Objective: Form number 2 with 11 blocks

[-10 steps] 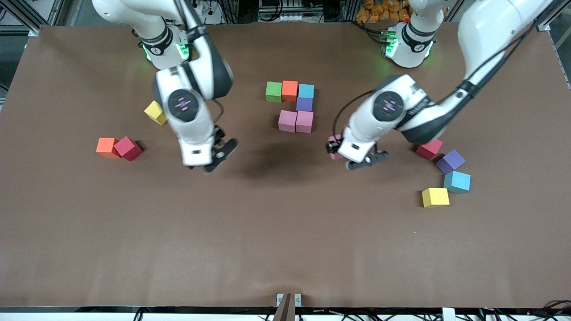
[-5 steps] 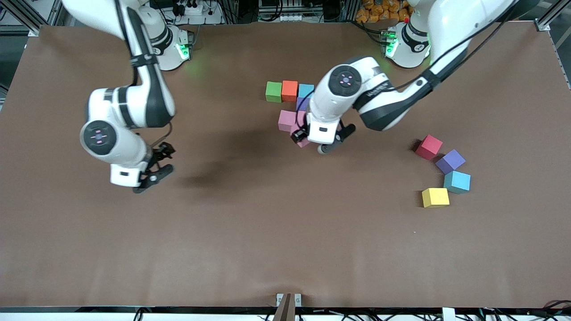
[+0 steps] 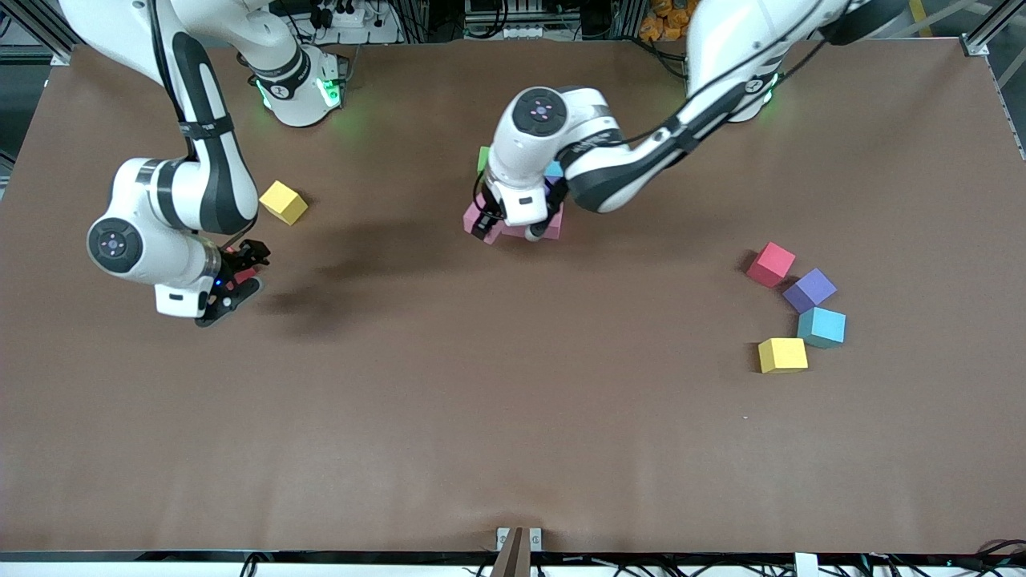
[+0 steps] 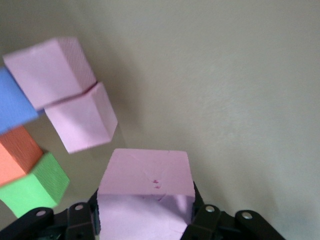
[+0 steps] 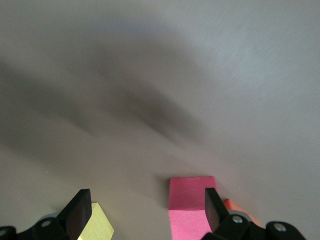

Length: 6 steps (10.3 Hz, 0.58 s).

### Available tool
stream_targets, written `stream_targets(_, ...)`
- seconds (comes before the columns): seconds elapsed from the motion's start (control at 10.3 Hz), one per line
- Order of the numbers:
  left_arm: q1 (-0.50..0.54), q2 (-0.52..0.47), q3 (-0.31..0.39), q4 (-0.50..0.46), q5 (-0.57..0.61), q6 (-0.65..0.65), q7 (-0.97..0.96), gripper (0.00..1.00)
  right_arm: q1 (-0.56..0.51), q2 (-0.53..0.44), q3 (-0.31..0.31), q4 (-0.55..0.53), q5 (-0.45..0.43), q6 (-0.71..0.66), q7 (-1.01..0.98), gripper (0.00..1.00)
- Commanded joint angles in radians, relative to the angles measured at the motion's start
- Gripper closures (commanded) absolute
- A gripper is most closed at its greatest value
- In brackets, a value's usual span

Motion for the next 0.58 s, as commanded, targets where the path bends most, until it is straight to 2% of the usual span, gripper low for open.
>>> stream_targets(0.0,-0.145,0.003,0.122,0.018,-0.013,0.062,-0.179,0.58,-0.06,-0.047,0.013,-0.098,0.0,0.073,-0.071,0.0)
stream_targets(0.19,-0.187,0.026,0.142,0.012,-0.016,0.115,-0.256,0.59,-0.111,-0.018,0.013,-0.106,-0.002,0.112,-0.155,0.0)
stream_targets(0.49,-0.223,0.039,0.164,-0.011,-0.004,0.15,-0.349,0.59,-0.138,0.019,0.013,-0.117,-0.002,0.166,-0.176,0.0)
